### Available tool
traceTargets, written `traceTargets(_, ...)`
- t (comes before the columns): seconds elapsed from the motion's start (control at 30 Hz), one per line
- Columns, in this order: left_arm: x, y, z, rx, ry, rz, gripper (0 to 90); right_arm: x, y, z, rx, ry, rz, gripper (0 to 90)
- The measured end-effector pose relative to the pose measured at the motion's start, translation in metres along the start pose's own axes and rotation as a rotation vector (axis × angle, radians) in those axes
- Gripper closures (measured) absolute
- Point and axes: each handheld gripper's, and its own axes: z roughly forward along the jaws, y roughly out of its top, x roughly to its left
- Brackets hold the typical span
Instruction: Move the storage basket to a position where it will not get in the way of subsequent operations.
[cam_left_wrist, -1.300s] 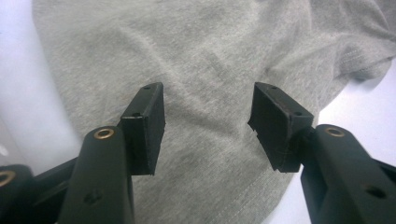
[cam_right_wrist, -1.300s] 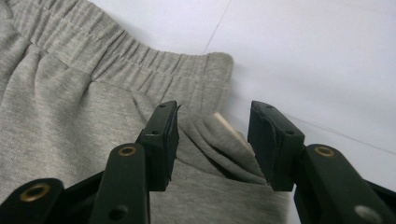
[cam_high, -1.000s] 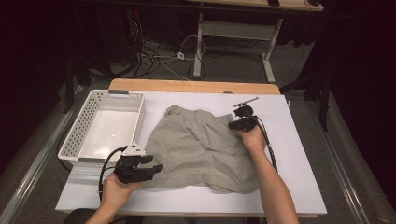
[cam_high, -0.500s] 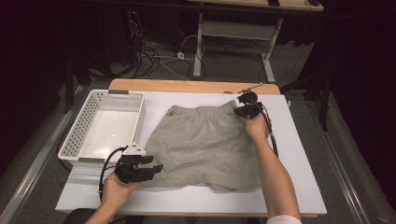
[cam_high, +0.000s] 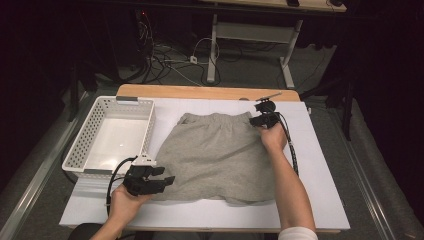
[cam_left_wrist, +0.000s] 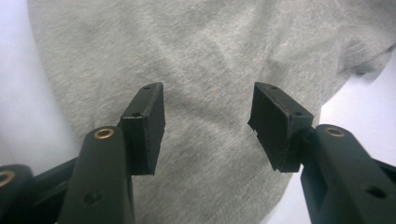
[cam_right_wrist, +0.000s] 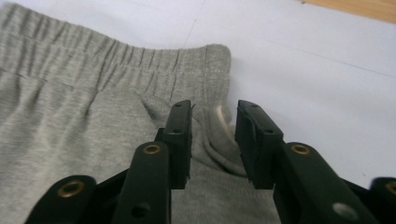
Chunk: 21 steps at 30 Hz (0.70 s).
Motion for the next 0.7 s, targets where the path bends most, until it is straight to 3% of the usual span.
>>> traceTargets(0.33,-0.004,0.004,0.005,0.008,0.003,0.015,43.8,0.003,-0.038,-0.046,-0.056,0.065,-0.028,65.1)
traceTargets(0.63,-0.005,0.002,0.007,0.024,-0.007,0.010,43.8,0.018,-0.098,-0.093,-0.084,0.145,-0.118,66.4)
traceTargets(0.7,-0.007,0.001,0.007,0.028,-0.014,0.011,43.8,0.027,-0.120,-0.108,-0.094,0.178,-0.147,67.0)
